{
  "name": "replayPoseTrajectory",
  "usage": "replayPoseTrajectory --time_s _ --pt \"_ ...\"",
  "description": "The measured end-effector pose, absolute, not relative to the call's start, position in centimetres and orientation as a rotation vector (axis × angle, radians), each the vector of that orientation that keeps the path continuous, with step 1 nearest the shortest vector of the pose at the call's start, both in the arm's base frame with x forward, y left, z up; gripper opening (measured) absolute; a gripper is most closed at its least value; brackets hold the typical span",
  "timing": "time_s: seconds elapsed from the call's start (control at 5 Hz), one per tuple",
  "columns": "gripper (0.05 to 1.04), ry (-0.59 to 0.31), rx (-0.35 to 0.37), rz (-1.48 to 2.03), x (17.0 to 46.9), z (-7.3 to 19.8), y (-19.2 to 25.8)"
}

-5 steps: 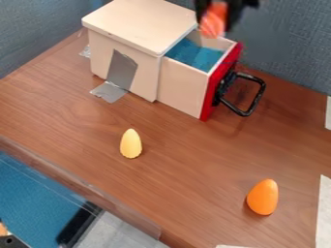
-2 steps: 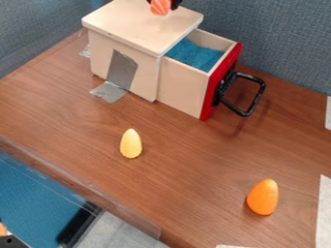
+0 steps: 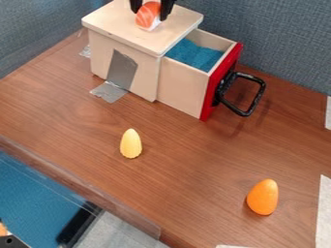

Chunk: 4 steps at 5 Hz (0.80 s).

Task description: Move the fish on top of the drawer

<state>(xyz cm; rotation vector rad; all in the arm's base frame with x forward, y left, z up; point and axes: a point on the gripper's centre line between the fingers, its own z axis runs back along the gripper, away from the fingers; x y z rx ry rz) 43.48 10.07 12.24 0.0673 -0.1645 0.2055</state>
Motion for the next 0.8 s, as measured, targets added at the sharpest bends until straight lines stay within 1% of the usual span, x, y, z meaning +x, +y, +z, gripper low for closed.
replayPoseTrajectory --time_s 0.2,0.4,0.6,0.8 --pt "1.007 -0.148 0.066 0.203 43.7 12.5 10.1" --pt "1.002 -0.124 0.052 0.216 43.2 12.7 10.3" --pt "0.999 -0.122 0.032 0.224 42.8 14.3 10.1" --pt "0.999 -0.170 0.002 0.208 42.2 17.3 9.4"
